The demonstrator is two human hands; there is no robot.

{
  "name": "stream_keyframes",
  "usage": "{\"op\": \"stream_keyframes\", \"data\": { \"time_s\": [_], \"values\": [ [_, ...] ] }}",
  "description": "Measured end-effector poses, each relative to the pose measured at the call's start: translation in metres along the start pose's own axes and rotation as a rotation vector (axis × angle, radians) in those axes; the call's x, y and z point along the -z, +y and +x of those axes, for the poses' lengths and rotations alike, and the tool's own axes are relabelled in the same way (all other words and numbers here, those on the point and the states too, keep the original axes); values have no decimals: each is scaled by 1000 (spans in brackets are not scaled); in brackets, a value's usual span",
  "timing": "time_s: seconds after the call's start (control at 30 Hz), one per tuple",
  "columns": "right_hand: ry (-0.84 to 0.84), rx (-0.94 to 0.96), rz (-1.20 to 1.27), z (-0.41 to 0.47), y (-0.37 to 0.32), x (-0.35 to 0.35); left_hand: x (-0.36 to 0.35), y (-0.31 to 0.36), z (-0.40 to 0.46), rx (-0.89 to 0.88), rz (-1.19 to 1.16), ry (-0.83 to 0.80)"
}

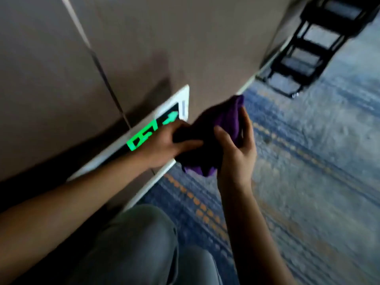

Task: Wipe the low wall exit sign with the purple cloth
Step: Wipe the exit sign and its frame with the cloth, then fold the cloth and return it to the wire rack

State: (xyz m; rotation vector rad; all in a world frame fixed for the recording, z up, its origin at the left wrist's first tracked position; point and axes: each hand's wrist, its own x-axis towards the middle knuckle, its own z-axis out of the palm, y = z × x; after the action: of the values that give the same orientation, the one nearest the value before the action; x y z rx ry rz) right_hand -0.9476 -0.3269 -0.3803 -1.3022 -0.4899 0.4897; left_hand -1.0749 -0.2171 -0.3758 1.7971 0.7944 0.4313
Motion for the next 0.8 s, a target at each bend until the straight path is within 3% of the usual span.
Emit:
{"op": "stream_keyframes", "data": {
  "time_s": [0.07,0.33,0.57,0.7,0.8],
  "values": [
    [38,-29,-36,-10,-7,13,-6,6,-7,-24,35,23],
    [248,-216,-34,-52,-74,74,-33,83,-43,-16,94,-151],
    [333,-353,-488,-104,-183,99,-50,176,-95,-18,144,-143],
    [377,-479,-262,-130,-249,122,-50,232,-129,-36,124,-176],
    [420,-438,-101,-140,-307,132,-49,272,-149,93,14,-258]
  ]
}}
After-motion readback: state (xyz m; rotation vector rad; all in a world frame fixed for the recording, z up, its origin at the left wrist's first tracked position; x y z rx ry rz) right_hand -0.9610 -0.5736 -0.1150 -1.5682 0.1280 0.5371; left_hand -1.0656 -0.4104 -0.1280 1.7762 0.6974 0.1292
